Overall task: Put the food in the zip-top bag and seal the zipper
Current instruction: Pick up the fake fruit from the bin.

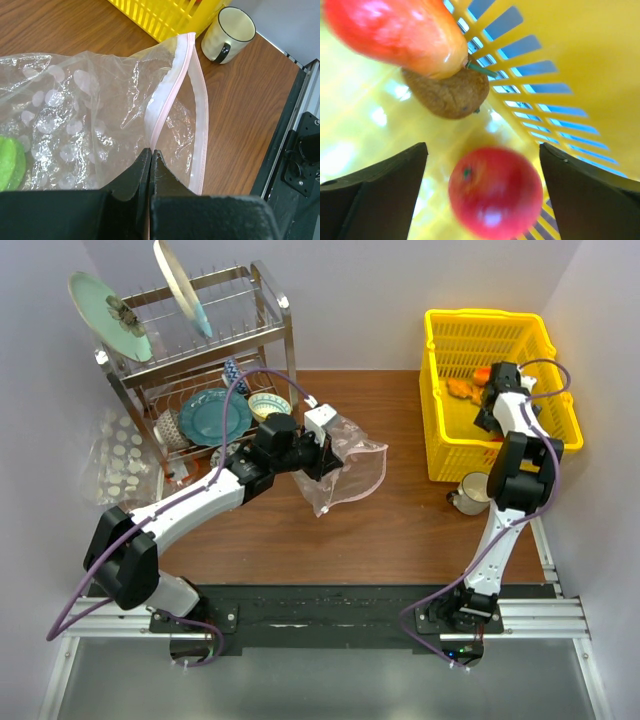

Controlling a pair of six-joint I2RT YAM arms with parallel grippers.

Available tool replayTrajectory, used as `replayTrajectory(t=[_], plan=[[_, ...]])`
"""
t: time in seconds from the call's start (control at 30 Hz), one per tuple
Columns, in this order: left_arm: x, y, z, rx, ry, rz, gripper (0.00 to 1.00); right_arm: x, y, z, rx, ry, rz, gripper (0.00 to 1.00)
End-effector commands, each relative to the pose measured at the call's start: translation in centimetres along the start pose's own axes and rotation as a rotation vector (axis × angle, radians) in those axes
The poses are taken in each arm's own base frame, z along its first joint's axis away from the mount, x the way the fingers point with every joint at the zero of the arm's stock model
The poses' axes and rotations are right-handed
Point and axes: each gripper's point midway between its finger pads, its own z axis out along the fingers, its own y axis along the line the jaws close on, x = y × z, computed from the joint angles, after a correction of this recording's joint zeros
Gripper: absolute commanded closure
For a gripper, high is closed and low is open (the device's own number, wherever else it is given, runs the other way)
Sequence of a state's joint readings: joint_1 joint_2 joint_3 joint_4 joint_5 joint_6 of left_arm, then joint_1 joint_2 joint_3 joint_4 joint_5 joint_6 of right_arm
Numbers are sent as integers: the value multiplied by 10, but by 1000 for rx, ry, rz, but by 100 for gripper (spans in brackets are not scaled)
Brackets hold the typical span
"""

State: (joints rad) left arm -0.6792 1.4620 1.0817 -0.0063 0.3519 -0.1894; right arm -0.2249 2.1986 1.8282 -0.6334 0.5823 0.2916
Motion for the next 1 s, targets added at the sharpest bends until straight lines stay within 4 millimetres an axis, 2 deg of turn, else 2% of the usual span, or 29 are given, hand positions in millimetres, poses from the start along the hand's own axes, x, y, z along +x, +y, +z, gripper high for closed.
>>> replayTrajectory(t=[0.0,0.1,0.13,0.27,0.33,0.43,0.5,0.53,0.57,0.63,0.7,0.73,0.77,0.97], plan=[[-29,-6,-11,1,-83,54,100,-24,-4,-42,-52,-43,22,1],[-30,-7,-12,4,-82,54,100,-13,-1,-43,-80,-26,12,1],[-30,-8,-12,6,-83,55,100,-2,-2,-40,-76,-3,-4,1],[-30,-9,-13,12,-82,54,100,19,-5,-33,-56,30,-17,1],[-30,-10,-13,12,-81,53,100,26,-4,-22,-38,46,-33,1],[-30,-9,-13,11,-83,53,100,25,4,-4,-22,50,-55,3],[-30,-10,-13,14,-82,54,100,29,5,4,-3,77,-78,9],[-29,-10,-13,13,-81,53,100,21,8,4,-6,70,-71,13],[-28,-10,-13,13,-79,53,100,25,10,6,-6,83,-72,21],[-29,-9,-13,12,-80,53,100,28,9,4,-15,78,-57,26],[-30,-9,-13,9,-80,52,100,11,5,-11,-42,12,-10,27],[-30,-9,-14,7,-82,53,100,14,3,-14,-46,9,-9,27],[-30,-9,-14,7,-80,52,100,9,2,-19,-54,-7,-9,28],[-31,-10,-15,9,-84,50,100,-30,-7,-86,-118,-127,-19,28]])
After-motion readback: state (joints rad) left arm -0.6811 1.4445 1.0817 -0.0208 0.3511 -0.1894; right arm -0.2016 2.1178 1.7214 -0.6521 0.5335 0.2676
